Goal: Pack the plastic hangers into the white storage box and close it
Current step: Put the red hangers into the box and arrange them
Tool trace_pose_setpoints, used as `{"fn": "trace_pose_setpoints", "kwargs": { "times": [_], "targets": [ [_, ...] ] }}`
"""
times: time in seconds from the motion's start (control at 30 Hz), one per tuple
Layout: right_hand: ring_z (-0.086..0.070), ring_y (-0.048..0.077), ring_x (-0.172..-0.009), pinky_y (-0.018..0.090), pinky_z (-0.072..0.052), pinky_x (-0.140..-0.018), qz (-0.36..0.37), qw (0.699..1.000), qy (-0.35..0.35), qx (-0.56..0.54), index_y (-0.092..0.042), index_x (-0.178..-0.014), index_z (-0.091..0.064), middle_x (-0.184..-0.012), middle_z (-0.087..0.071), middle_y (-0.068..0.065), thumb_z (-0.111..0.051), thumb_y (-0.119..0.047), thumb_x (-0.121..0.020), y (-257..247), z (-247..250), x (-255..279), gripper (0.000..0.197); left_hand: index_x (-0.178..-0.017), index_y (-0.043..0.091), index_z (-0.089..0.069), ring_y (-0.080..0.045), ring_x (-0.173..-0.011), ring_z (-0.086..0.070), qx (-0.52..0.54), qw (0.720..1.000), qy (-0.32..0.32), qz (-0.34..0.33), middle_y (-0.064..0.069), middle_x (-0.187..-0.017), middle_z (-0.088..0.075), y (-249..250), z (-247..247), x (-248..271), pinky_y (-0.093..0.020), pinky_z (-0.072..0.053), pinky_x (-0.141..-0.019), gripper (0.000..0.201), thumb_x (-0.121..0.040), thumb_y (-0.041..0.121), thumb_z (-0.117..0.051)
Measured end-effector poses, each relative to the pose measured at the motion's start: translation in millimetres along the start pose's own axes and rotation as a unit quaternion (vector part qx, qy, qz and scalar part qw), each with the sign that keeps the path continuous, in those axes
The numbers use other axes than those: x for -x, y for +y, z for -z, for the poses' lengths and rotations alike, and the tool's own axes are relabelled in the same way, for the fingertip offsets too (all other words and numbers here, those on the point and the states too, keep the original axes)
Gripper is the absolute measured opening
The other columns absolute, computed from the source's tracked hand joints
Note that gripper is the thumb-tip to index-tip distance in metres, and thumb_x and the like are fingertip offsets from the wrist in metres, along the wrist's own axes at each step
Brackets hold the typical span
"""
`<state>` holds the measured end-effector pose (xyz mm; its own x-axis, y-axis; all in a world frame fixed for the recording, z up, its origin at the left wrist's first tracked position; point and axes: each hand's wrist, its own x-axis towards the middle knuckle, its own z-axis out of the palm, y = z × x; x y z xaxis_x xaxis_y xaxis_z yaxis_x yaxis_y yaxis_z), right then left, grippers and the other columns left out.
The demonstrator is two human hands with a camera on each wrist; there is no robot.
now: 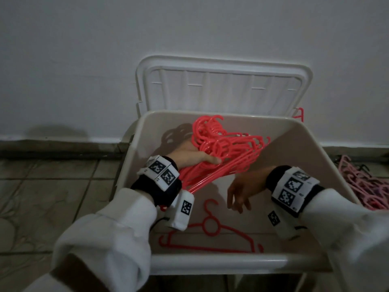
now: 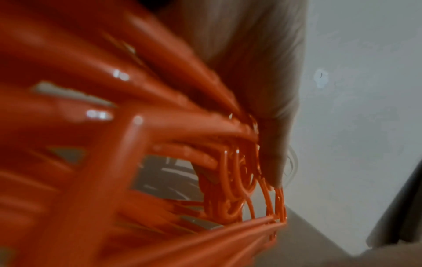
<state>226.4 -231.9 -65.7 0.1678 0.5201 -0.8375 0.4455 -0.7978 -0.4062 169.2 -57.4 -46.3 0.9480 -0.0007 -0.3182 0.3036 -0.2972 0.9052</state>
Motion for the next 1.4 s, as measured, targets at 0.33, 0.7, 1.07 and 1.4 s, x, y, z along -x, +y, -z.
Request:
{"fn": "trace_pose_setpoints", "kwargs": {
  "times": [0.33,0.7,1.07,1.4],
  "targets": [
    [-0.063,0.018,-0.083,0.032,-0.047,-0.096,-0.126,0.982,0.01,0.139,0.002,-0.111,-0.063,-0.117,-0.064,0.017,-0.052,-0.027,-0.094,2.3,-29.1,-79.8,0.035,-0.107,0.027,-0.066,-0.009,-0.097,-0.063,-0.102,0.992,0.06,-0.034,0.01,-0.103,-0.07,-8.8,1.4,-12.4,-0.03,-0.047,-0.096,0.054,-0.058,0.034,-0.086],
    [-0.055,0.029,-0.113,0.034,-0.044,-0.093,-0.064,0.966,0.106,0.228,-0.011,-0.129,-0.051,-0.125,-0.057,0.012,-0.06,-0.024,-0.089,-11.4,-38.9,-118.1,0.043,-0.104,0.026,-0.068,-0.004,-0.081,-0.056,-0.157,0.985,0.058,-0.037,0.012,-0.095,-0.067,-12.2,3.6,-13.7,-0.012,-0.037,-0.07,0.044,-0.064,0.035,-0.083],
    [-0.058,0.015,-0.077,0.017,-0.041,-0.064,0.038,0.974,0.084,0.206,-0.01,-0.099,-0.065,-0.095,-0.071,0.012,-0.053,0.0,-0.085,-32.6,-6.8,-5.2,0.022,-0.104,0.027,-0.068,-0.01,-0.093,-0.062,-0.156,0.985,0.059,-0.033,0.008,-0.101,-0.07,-12.1,8.1,-12.1,-0.022,-0.044,-0.086,0.047,-0.061,0.032,-0.085],
    [-0.052,-0.002,-0.067,0.012,-0.035,-0.064,0.173,0.873,0.431,0.148,-0.014,-0.104,-0.061,-0.074,-0.056,-0.014,-0.057,-0.013,-0.091,-33.1,11.7,78.9,0.013,-0.103,0.026,-0.068,-0.012,-0.091,-0.062,-0.161,0.984,0.048,-0.053,0.006,-0.1,-0.07,-14.2,7.5,-13.7,-0.026,-0.047,-0.089,0.042,-0.064,0.027,-0.082]
  ]
}}
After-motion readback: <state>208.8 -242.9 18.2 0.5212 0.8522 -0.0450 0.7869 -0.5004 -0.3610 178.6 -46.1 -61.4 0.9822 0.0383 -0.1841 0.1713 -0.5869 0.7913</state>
